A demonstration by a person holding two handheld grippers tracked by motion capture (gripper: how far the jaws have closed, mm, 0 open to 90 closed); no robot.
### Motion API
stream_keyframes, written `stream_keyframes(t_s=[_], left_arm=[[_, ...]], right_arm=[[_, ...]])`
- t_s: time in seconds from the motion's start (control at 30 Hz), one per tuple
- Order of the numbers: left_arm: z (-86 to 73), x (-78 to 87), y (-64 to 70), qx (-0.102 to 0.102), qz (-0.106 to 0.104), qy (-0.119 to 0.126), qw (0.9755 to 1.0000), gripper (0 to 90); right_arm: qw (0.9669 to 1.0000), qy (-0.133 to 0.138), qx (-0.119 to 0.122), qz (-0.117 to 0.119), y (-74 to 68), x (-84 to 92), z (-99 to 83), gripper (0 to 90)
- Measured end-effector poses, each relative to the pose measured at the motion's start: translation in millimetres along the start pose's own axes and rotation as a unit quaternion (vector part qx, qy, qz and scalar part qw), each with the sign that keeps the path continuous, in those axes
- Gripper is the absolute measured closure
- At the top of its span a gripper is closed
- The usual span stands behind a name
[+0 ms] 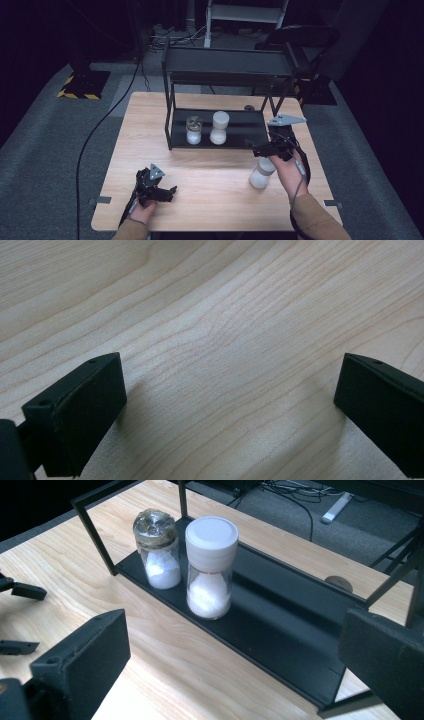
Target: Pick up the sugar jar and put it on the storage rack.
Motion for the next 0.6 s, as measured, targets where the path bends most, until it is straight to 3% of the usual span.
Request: stream_keyframes(t_s=[0.43, 0.6], left_arm=[[0.0, -0.1, 0.1, 0.000, 0.001, 0.001, 1.0000, 0.0], [0.0, -0.2, 0.5, 0.000, 0.001, 0.001, 1.0000, 0.0]], right_arm=[[0.9999, 0.001, 0.011, -0.006, 1.5, 25.5, -21.4, 0.0], [1.0000, -0.005, 0.003, -0.006, 6.5, 31.8, -31.0, 0.0]])
Point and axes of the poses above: each handheld gripper's, and its own axes: x roughly backward along the jaws, z roughly out of its top, y roughly to its right, the point moved 1 cm from there along -x, roughly forward along the jaws, and after that the axes turned 2 degrees about -z, right-handed, at the moved point
